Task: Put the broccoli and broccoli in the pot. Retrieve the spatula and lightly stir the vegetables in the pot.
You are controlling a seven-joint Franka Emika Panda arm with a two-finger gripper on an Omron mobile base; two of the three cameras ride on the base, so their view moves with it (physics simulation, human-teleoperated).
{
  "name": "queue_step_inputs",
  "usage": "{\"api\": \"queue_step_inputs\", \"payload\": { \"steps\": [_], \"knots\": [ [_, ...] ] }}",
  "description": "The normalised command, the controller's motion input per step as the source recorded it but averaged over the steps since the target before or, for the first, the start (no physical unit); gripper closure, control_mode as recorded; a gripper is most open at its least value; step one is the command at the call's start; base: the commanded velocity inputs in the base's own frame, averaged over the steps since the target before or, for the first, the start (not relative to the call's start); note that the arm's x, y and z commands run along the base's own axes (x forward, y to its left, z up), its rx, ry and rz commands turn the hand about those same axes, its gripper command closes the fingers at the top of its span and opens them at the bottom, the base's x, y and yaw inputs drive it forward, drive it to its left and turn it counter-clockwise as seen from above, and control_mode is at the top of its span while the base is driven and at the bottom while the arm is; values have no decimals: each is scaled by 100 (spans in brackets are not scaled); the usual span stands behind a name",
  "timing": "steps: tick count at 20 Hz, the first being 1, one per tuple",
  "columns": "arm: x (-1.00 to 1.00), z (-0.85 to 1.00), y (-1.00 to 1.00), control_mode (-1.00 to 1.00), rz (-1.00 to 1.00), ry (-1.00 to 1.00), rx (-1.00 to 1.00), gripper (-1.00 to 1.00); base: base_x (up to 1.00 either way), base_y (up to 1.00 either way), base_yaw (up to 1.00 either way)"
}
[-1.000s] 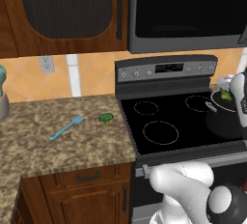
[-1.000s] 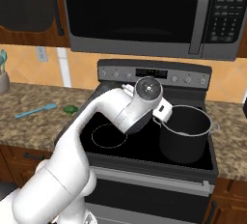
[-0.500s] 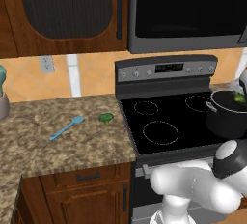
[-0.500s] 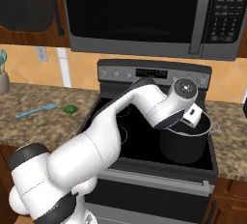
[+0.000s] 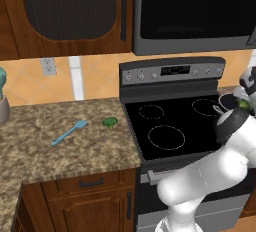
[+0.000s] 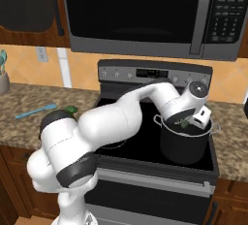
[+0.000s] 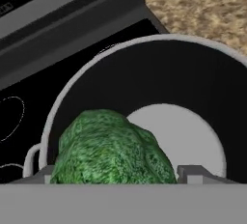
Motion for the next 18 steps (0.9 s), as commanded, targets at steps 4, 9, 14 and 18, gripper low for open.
{"api": "queue_step_inputs", "payload": {
  "steps": [4, 9, 14, 18],
  "knots": [
    [35, -54, -23, -100, 6, 3, 0, 100, 0, 0, 0],
    [25, -47, -14, -100, 5, 6, 0, 100, 0, 0, 0],
    [18, -30, 0, -100, 4, 9, -1, -100, 0, 0, 0],
    [-3, 10, 0, -100, 3, 1, 0, -100, 0, 0, 0]
  ]
}}
